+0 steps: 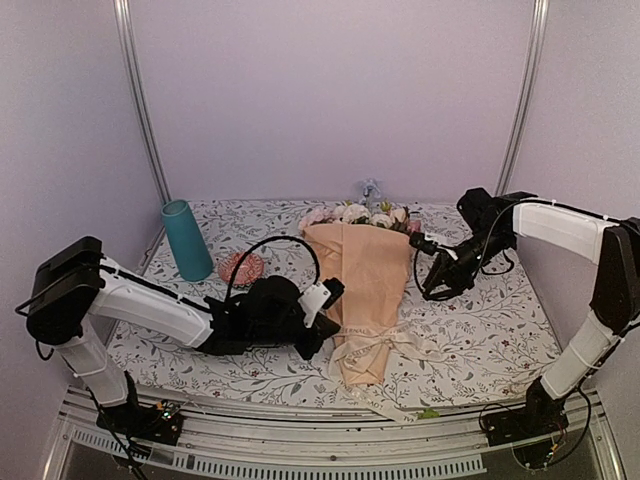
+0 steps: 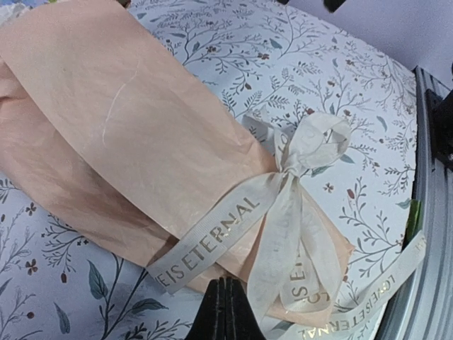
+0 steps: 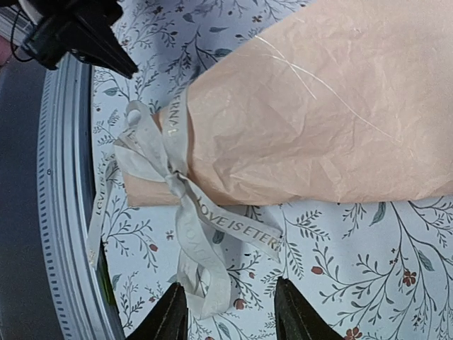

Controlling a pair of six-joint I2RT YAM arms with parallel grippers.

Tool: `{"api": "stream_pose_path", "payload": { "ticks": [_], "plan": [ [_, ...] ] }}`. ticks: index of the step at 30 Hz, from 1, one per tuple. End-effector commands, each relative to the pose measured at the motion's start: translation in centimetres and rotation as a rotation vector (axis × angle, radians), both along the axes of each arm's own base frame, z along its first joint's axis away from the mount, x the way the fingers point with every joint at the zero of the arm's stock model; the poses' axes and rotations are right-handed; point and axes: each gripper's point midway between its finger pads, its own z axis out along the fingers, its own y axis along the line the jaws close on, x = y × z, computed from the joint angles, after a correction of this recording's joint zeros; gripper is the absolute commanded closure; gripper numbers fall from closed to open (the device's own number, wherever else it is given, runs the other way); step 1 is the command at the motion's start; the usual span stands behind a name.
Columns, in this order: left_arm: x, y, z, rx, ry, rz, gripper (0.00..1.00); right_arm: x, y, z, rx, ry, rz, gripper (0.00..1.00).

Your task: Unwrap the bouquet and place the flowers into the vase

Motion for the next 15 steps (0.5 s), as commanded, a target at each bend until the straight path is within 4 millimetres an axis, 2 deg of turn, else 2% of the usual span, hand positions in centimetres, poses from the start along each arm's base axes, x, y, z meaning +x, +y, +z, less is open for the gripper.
{"api": "stream_pose_path", "payload": {
  "ticks": [1,5,7,10,11,15],
  "plan": [
    [0.7,0.5,3.6,-0.071,-0.068,0.029,1.00,2.2,-0.8,-3.7,-0.102,-0.033,-0.081,0.57],
    [0.1,0.4,4.5,-0.089,-0.063,-0.008,1.00,4.4,-1.5,-5.9,-0.162,-0.116,-0.116,0.57],
    [0.3,0.2,4.3,-0.095,-0.051,-0.007,0.89,4.5,-1.2,-6.8,-0.160,-0.124,-0.088,0.52],
    [1.0,-0.2,4.0,-0.112,-0.013,0.012,0.63,3.9,-0.6,-8.4,-0.169,-0.132,-0.024,0.44],
    [1.6,-0.3,4.0,-0.124,0.006,0.033,0.58,3.7,-0.2,-8.8,-0.166,-0.126,-0.002,0.42],
    [5.2,-0.6,5.0,-0.225,0.066,0.143,0.49,1.8,2.3,-9.1,-0.122,-0.117,0.108,0.40]
  ]
}}
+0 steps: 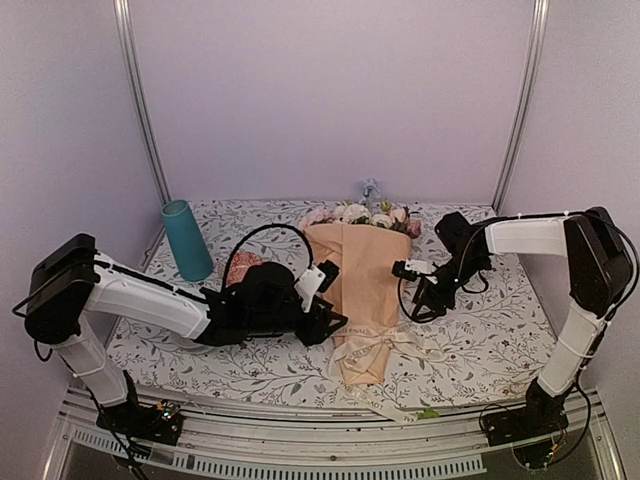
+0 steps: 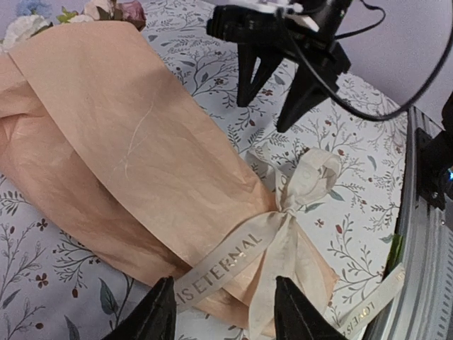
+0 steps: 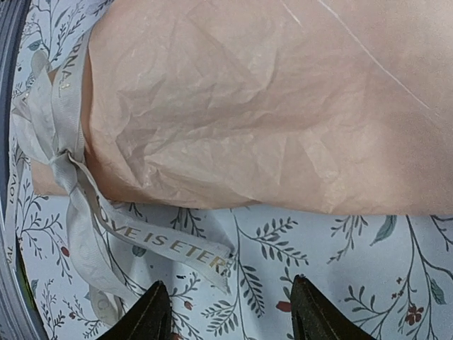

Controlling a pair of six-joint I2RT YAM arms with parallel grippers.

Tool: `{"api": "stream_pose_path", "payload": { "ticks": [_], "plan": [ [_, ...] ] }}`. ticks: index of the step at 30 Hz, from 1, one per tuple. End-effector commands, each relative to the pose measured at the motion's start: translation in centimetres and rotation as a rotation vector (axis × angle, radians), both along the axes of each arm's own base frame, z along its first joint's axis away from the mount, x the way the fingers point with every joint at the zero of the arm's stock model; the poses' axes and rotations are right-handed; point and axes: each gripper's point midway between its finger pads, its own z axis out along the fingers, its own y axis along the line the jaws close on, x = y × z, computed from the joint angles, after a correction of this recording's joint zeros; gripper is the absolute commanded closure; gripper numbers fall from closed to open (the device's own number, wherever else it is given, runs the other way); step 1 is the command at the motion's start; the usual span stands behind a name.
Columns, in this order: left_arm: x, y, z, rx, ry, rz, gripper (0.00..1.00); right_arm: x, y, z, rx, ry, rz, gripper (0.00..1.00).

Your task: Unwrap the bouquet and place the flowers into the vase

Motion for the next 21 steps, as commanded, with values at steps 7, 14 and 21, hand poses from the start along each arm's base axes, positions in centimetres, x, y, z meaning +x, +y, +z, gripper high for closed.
{"api": "stream_pose_path", "payload": {
  "ticks": [7,14,21],
  "plan": [
    [9.9,-1.4,1.8,-0.251,0.176,0.250,0.45,-2.7,5.5,-0.8,0.038,-0.040,0.217,0.43],
    [12.6,-2.7,-1.2,-0.254,0.277,0.281,0.49,-3.3,5.4,-2.3,-0.001,-0.024,0.228,0.54],
    [12.0,-2.7,-2.9,-0.264,0.344,0.288,0.59,-4.0,5.7,-1.5,0.030,0.012,0.227,0.78]
  ]
}}
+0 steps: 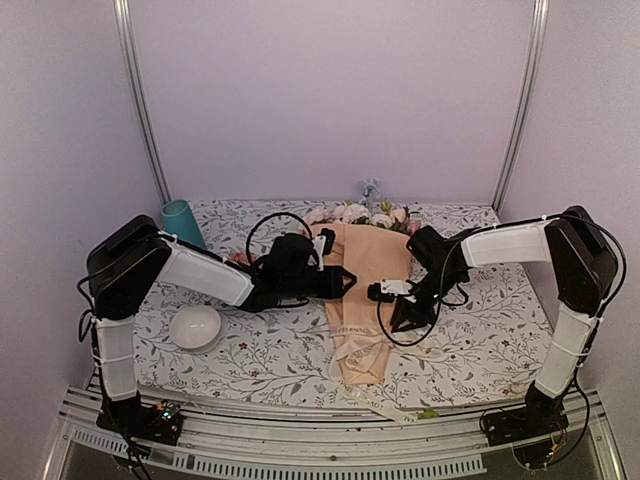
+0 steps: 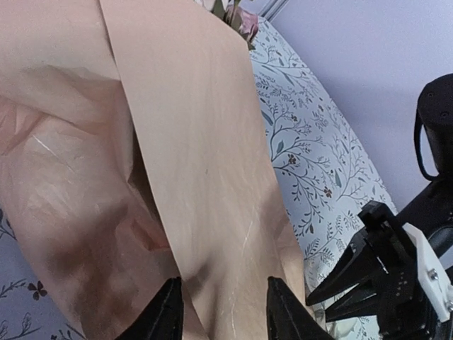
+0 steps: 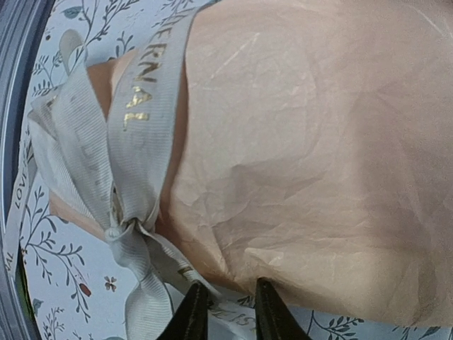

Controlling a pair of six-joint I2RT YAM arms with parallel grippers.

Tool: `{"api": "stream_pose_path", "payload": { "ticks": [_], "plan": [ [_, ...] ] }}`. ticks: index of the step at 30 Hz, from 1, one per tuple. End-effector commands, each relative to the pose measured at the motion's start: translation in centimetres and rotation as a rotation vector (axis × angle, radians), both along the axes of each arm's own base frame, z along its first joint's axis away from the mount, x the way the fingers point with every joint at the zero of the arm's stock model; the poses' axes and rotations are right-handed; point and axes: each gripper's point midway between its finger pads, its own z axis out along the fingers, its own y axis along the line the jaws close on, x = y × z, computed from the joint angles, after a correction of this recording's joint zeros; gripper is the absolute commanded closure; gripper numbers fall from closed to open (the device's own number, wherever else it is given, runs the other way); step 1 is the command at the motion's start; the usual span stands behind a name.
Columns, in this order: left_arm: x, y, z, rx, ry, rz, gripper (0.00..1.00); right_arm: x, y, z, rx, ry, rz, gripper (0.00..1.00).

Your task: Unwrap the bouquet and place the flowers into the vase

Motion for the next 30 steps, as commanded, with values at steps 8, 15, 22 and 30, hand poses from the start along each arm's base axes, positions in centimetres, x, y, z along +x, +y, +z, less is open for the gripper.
{"api": "stream_pose_path", "payload": {
  "ticks": [8,15,22,30],
  "plan": [
    [-1.5,0.3,-0.8,-0.069,0.070,-0.026,0.66,-0.5,0.2,2.9,0.039,-0.019,-0.012,1.00],
    [-2.8,0.4,-2.3,-0.075,0.103,-0.058,0.84,1.0,0.7,6.0,0.072,-0.087,-0.061,1.00],
    [-3.1,0.9,-3.7,-0.076,0.115,-0.058,1.00,2.0,1.2,8.4,0.104,-0.117,-0.120,1.00],
    [-3.6,1.2,-4.5,-0.077,0.129,-0.066,1.00,5.2,0.4,11.3,0.127,-0.169,-0.210,1.00]
  ]
}}
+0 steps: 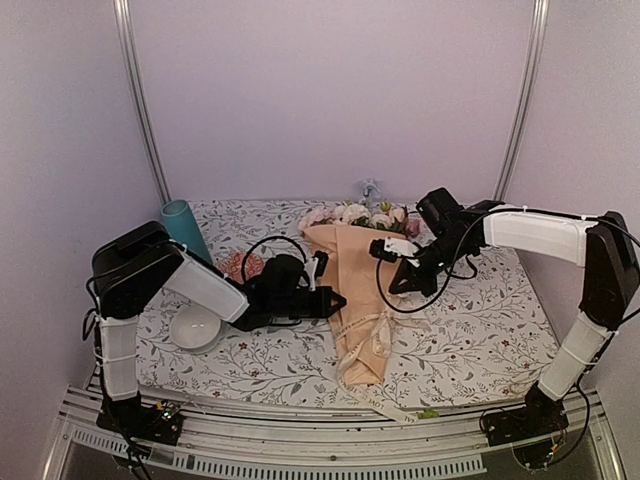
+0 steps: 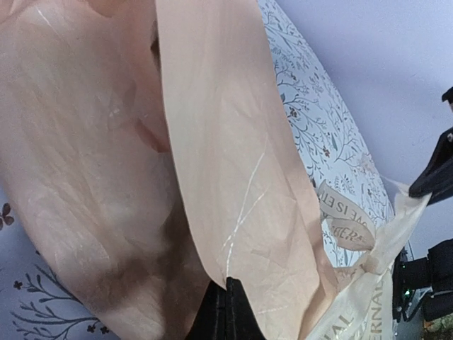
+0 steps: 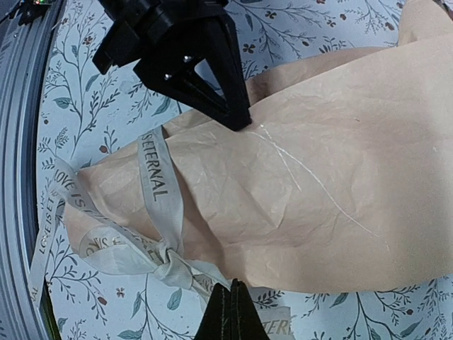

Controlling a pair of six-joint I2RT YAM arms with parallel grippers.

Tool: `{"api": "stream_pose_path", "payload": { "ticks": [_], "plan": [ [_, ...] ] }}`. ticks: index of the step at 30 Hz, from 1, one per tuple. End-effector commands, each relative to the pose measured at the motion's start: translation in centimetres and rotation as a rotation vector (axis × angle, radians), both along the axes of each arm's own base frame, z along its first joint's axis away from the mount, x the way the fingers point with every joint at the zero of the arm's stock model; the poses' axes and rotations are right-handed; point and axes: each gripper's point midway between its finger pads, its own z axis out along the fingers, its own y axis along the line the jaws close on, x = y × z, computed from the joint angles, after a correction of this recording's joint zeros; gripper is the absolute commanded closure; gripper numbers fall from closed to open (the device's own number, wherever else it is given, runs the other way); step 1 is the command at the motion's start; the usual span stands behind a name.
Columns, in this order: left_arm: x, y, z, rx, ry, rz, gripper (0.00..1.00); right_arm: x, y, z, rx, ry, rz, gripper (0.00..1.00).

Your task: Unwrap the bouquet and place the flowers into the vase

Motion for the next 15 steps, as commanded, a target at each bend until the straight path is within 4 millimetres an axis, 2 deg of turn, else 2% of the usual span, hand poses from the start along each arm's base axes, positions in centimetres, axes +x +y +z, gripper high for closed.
{"api": "stream_pose_path", "payload": {
  "ticks": [1,4,8,15],
  "plan": [
    [-0.5,0.4,-0.2,-0.016,-0.006,-0.010,1.00,2.0,-0.8,3.0,0.039,-0.035,-0.075,1.00],
    [-0.5,1.1,0.0,0.000,-0.030,0.004,1.00,3.1,-1.6,4.6,0.050,-0.065,-0.110,1.00],
    [-0.6,1.6,-0.3,0.037,-0.053,-0.001,1.00,5.7,-3.1,7.3,0.082,-0.122,-0.187,1.00],
    [-0.5,1.2,-1.4,0.042,-0.019,0.002,1.00,12.0,-8.3,12.2,0.082,-0.313,-0.492,1.00]
  ]
}}
